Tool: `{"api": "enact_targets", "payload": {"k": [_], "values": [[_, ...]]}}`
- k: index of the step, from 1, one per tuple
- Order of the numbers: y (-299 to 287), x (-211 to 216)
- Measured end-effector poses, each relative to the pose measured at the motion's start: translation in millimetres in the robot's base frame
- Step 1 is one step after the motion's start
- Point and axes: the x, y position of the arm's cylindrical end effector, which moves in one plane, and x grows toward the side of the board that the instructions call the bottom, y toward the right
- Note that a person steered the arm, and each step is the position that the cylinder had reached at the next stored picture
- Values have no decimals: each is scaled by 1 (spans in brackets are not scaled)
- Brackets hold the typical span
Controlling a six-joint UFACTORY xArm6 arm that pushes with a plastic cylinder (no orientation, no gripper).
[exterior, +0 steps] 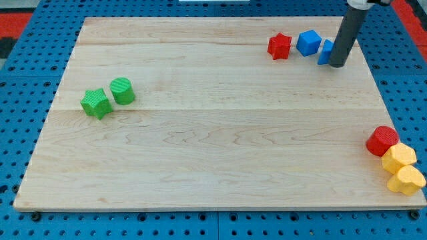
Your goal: Move the red star downwards
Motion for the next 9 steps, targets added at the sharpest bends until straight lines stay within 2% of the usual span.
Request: {"api": "enact_targets", "payload": {"k": [2, 3, 4, 7, 8, 9], "values": [[-16, -19], [-17, 7], [-56, 35], [-180, 36], [-216, 8], [-234, -59]]}}
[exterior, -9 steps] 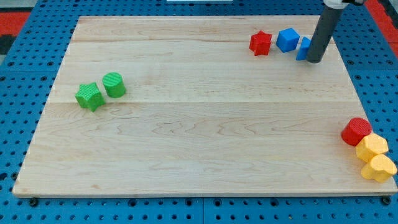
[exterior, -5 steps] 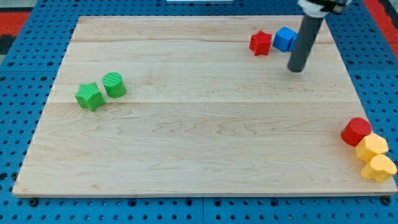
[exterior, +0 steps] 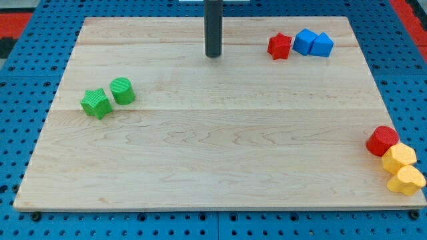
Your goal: Move the red star downwards
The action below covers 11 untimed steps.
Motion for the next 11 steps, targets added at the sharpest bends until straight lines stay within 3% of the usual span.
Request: {"api": "enact_targets", "payload": {"k": [1, 2, 3, 6, 7, 11], "values": [[5, -77], [31, -80], [97, -80], [142, -73], [142, -63], [147, 107]]}}
